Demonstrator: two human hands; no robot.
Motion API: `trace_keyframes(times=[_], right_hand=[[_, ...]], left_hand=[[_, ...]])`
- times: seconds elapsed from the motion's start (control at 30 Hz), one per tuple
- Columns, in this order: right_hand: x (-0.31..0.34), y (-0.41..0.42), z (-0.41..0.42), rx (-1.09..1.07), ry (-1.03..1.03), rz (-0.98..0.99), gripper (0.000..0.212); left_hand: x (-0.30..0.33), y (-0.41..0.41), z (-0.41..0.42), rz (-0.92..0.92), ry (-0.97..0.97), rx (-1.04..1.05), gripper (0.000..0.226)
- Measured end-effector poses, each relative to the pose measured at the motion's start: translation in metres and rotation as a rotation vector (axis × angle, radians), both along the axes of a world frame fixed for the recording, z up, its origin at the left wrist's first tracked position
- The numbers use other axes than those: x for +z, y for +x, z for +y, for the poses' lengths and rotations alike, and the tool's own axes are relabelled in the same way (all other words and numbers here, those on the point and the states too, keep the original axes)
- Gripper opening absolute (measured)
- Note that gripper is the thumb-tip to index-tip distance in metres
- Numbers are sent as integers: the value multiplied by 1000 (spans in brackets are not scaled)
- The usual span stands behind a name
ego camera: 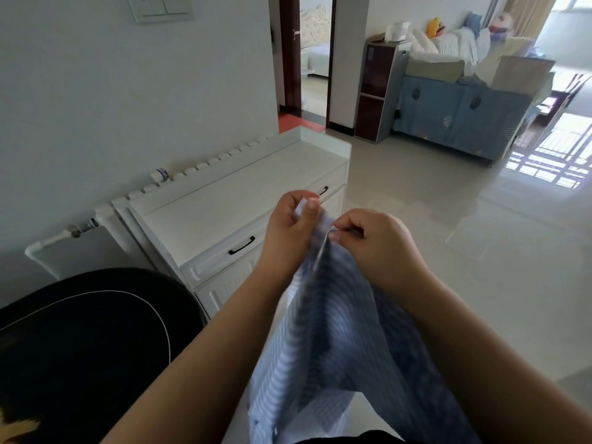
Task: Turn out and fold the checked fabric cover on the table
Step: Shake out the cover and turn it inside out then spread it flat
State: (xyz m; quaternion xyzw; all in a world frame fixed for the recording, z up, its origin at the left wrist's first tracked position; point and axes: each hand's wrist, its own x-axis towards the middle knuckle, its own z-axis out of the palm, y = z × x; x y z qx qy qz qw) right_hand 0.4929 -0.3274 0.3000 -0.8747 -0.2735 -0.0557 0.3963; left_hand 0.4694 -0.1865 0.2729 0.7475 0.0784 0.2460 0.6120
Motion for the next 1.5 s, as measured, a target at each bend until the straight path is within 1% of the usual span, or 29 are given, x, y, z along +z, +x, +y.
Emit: trace_keyframes(times=[0.07, 0.13, 0.17, 0.23, 0.33, 0.47, 0.6, 0.73, 0.8, 0.9, 0.97, 1.13, 1.23, 1.3, 1.37, 1.43, 1.5], right_hand=[[1, 1, -4, -34, 21, -4, 7], [0, 1, -6, -36, 24, 2, 7], [0, 1, -6, -34, 12, 4, 7], [0, 0, -5, -27, -27, -5, 6], [5, -4, -4, 6, -47, -78, 7], [15, -8, -3, 79, -43, -149, 11], [19, -2, -3, 80, -15, -154, 7], [18, -1, -5, 62, 8, -154, 6], [18, -1, -5, 68, 19, -151, 6], [16, 1, -6, 65, 23, -144, 8], [13, 2, -6, 62, 16, -147, 9], [12, 2, -2, 48, 50, -229, 8], [14, 0, 2, 58, 105, -189, 5], [16, -2, 4, 66, 113, -168, 7], [18, -2, 4, 70, 105, -150, 8], [19, 0, 5, 62, 88, -124, 3], [20, 0, 5, 42, 82, -100, 7]], left_hand=[[0, -6, 15, 114, -85, -114, 19], [1, -12, 23, 173, -213, -212, 15], [1, -13, 25, 184, -243, -215, 13], [2, -13, 25, 181, -236, -156, 12], [5, -14, 19, 156, -185, -95, 9], [14, -22, 8, 82, -144, -116, 11], [21, -27, 3, 34, -150, -87, 10], [23, -29, 1, 35, -178, -91, 12], [24, -29, 1, 60, -237, -128, 14], [24, -26, 6, 142, -431, -268, 26], [23, -25, 7, 168, -504, -303, 30], [17, -25, 2, 117, -537, -226, 14], [14, -24, 2, 113, -613, -260, 15], [14, -25, 2, 118, -660, -285, 16], [15, -26, 3, 129, -681, -304, 16], [15, -28, 3, 138, -684, -315, 16], [16, -30, 4, 149, -675, -321, 16]])
